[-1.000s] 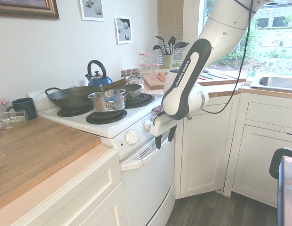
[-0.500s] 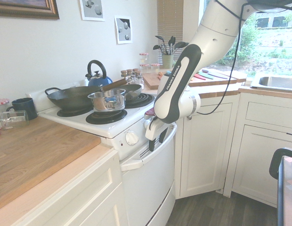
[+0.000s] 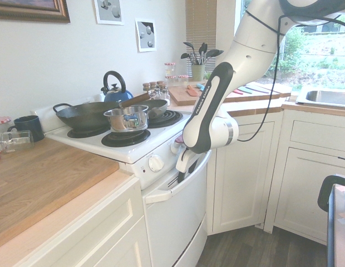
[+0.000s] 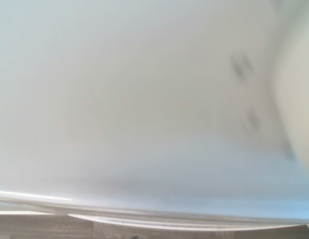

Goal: Open the oven

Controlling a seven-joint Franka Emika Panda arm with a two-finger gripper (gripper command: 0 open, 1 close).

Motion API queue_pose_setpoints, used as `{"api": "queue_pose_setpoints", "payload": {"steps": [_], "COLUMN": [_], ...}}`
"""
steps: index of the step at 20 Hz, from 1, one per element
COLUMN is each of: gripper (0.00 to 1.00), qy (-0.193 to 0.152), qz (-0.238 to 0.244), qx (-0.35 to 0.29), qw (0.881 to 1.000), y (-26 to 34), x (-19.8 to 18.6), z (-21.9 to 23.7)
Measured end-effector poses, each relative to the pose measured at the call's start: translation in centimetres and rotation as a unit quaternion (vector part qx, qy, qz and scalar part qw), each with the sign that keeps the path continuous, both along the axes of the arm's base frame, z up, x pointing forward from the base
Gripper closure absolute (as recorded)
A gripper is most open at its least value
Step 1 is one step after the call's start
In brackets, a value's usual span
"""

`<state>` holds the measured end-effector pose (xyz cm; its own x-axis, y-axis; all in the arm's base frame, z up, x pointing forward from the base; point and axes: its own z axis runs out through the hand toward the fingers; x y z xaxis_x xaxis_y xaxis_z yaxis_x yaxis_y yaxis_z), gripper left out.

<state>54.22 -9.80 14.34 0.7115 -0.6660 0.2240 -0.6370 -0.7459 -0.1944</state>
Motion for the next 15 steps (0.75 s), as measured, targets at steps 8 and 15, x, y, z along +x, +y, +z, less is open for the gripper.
{"api": "queue_pose_setpoints", "payload": {"steps": [8, 15], "gripper": [0.0, 0.0], "qy": [0.073, 0.096], "qz": [0.021, 0.026], "qx": [-0.012, -0.022], "qw": [0.997, 0.995], "y": [-5.4, -7.8], "x": [-12.0, -14.9], "z": [-5.4, -0.9]}}
